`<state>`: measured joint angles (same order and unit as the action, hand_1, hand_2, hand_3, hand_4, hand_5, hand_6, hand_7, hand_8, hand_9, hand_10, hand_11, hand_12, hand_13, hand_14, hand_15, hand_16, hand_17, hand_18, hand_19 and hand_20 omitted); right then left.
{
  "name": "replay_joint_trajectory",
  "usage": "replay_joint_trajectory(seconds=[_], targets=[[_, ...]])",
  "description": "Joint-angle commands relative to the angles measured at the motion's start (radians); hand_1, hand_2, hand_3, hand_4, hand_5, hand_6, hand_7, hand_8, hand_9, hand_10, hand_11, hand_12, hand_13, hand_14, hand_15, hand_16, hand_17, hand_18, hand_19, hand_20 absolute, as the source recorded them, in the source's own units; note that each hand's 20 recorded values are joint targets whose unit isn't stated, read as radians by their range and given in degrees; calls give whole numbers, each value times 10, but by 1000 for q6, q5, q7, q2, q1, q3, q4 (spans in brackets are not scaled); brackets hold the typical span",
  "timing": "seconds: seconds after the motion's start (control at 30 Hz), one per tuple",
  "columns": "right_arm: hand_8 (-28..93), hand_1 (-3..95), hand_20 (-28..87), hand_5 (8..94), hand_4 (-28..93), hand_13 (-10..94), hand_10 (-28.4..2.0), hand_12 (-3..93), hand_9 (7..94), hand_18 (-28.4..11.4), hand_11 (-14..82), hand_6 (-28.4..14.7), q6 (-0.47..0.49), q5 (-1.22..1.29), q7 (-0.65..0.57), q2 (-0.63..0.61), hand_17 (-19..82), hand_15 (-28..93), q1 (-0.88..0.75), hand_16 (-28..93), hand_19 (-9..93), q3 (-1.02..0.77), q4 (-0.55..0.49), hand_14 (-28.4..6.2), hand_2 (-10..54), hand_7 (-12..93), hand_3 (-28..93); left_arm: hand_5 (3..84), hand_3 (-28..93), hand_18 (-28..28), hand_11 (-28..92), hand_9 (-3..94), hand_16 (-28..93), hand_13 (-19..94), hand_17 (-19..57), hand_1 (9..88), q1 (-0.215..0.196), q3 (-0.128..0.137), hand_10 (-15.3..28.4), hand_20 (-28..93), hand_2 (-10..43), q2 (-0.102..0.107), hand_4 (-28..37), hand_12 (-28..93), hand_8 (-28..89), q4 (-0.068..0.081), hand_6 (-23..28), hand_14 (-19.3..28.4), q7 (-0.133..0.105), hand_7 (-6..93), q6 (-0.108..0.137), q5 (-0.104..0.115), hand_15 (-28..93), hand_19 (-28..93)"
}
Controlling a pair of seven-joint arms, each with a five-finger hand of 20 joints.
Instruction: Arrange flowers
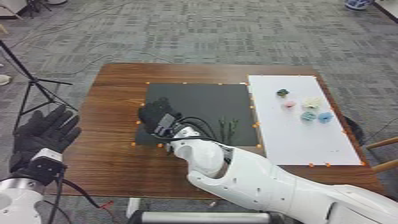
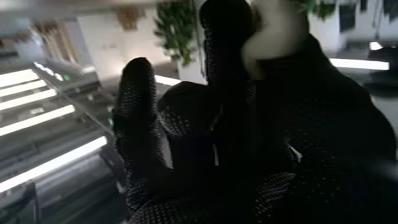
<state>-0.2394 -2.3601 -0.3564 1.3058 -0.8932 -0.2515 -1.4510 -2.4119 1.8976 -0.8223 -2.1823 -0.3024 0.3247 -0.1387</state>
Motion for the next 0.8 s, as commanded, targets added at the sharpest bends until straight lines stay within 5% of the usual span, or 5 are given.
replay_joint_trajectory(seconds=[0.03,0.4,0.8], targets=[[-50,637,407,677,-283,681,-71,370,805,-219,86,18,5,8,-21,13,277,775,-21,352,740,-13,-11,-82,-95,249,607,396,708,108,154,324,-4,222,-25,273,-3,2,136,124,137,0,-271,137,-72,-4,81,130,5,98,-10,-5,236,166],[-126,561,378,663,-283,682,-90,285,751,-221,145,10,-58,3,7,41,279,716,-30,320,745,-55,37,-79,-95,234,663,396,709,108,155,324,-4,222,-25,272,-11,6,135,125,138,-4,-270,137,-72,-7,81,129,5,99,-8,-3,234,164],[-141,489,350,655,-283,682,-114,196,711,-228,214,0,-32,5,-22,0,273,654,-25,309,734,-50,-39,-81,-95,220,748,396,709,107,155,323,-5,222,-24,272,-26,20,135,126,138,-13,-271,137,-72,-12,81,129,7,101,-11,-5,234,163]])
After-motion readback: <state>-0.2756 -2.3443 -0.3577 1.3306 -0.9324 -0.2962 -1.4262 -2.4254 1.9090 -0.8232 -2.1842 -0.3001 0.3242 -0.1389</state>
